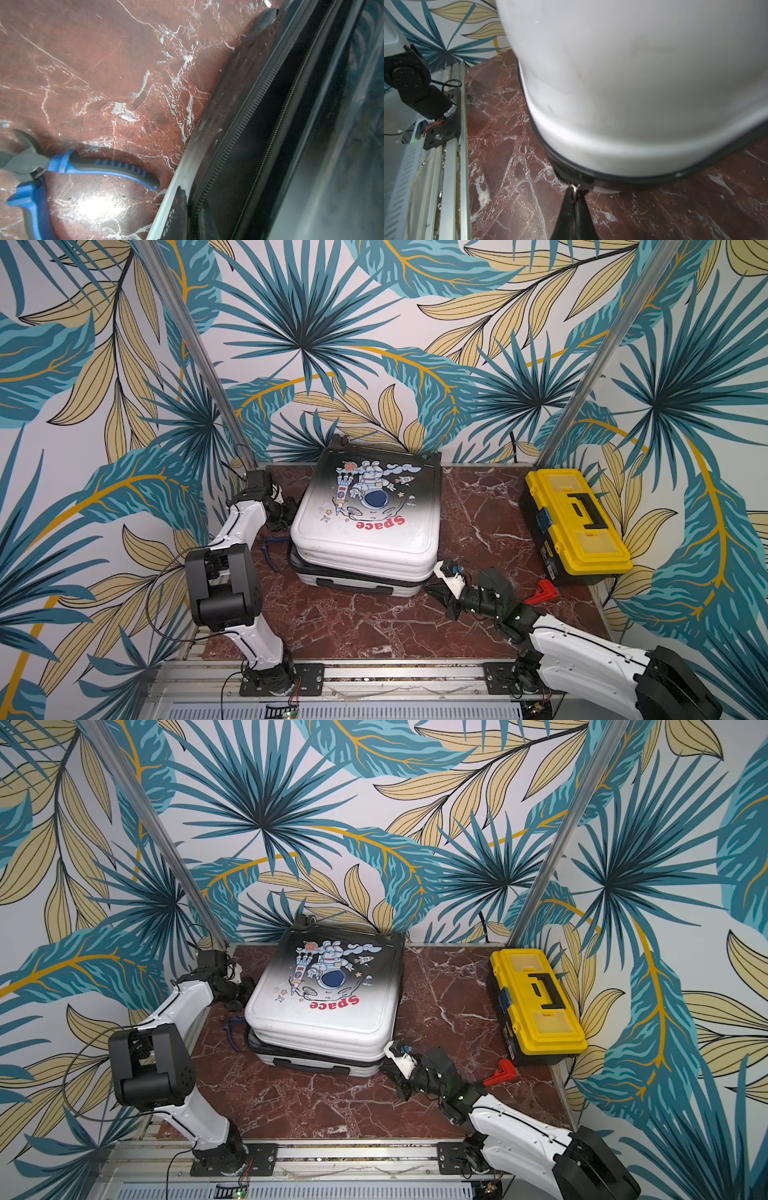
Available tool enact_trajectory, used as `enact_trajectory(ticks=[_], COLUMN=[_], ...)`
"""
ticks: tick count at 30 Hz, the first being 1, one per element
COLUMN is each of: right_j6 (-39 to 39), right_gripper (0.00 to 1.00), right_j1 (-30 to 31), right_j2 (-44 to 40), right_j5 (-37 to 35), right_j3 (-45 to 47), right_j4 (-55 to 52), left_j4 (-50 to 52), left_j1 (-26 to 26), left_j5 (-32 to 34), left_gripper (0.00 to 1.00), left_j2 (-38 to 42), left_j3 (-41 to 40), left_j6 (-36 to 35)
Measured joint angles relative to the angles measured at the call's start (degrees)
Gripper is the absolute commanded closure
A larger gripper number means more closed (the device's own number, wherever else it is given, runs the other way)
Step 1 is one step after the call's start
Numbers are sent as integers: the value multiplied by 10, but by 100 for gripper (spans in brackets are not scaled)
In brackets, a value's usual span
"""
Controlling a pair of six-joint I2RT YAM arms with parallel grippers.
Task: Close the suitcase zippers
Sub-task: Zip the zipper on the suitcase.
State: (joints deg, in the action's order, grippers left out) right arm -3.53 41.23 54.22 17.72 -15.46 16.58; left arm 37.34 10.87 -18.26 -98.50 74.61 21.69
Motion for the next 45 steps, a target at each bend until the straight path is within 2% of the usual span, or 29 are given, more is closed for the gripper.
enact_trajectory(ticks=[3,8,15,25,31,37,45], right_j6=[-31,-55,-70,-21,19,48,39], right_gripper=[100,100,100,100,100,100,100], right_j1=[36,61,101,120,126,124,130], right_j2=[1,9,69,115,115,139,183], right_j5=[-35,-56,-70,-61,-112,-147,-124], right_j3=[-22,-45,-93,-121,-134,-184,-244], right_j4=[-42,-79,-91,-67,-82,-119,-166], left_j4=[-2,-6,-17,-41,-55,-42,-38], left_j1=[1,2,3,3,-5,-43,-85], left_j5=[-5,-10,-16,-28,-37,-42,-42], left_gripper=[100,100,100,100,100,100,100], left_j2=[0,0,5,30,53,96,144], left_j3=[-1,-4,-13,-47,-77,-112,-154], left_j6=[0,5,12,25,43,70,119])
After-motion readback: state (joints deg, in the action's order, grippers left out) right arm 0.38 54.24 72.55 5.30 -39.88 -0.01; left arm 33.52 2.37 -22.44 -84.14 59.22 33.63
